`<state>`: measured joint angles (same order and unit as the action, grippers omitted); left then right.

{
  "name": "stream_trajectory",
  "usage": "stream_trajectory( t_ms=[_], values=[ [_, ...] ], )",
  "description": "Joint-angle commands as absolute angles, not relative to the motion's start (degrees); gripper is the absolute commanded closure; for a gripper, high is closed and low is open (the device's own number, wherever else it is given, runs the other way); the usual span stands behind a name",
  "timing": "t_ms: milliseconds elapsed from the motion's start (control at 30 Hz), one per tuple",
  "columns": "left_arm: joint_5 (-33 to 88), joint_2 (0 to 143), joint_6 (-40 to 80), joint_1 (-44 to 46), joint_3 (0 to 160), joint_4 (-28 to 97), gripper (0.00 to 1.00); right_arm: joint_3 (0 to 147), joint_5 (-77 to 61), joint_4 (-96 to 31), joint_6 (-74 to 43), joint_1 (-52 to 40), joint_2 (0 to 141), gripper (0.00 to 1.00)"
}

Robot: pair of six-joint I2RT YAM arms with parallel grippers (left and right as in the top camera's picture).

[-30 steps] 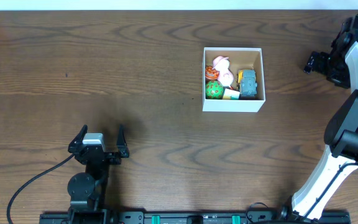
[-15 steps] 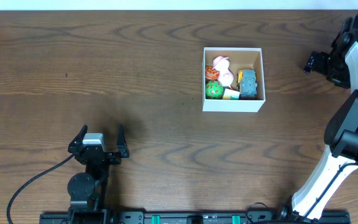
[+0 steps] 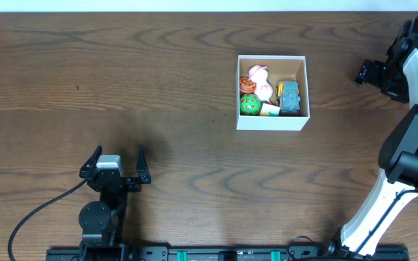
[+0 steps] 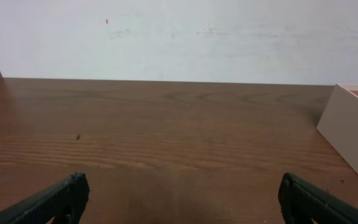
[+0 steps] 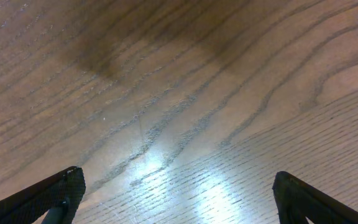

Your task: Pack container

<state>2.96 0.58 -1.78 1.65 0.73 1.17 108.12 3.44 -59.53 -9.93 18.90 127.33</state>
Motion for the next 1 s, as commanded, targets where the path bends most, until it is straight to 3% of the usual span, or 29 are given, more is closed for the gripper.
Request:
stream_trajectory(
  t_ms=[0,500,800,967],
  values=[
    [2.35,0.34,-2.76,1.37,0.23,3.88,0.02,107.94,3.62,-59.55,-10.48,18.76,126.28,0.01],
    [2.35,0.34,-2.76,1.37,0.23,3.88,0.02,102.3,3.64,-59.55,-10.48,12.82,104.25,0.01],
    [2.35,0.34,-2.76,1.37,0.23,3.88,0.02,91.74,3.62,-59.55,-10.48,0.1,87.81,0.01],
    [2.35,0.34,-2.76,1.37,0.23,3.88,0.02,81.47,4.27,-56.14,-10.5,-1.13,78.63,0.01]
  ],
)
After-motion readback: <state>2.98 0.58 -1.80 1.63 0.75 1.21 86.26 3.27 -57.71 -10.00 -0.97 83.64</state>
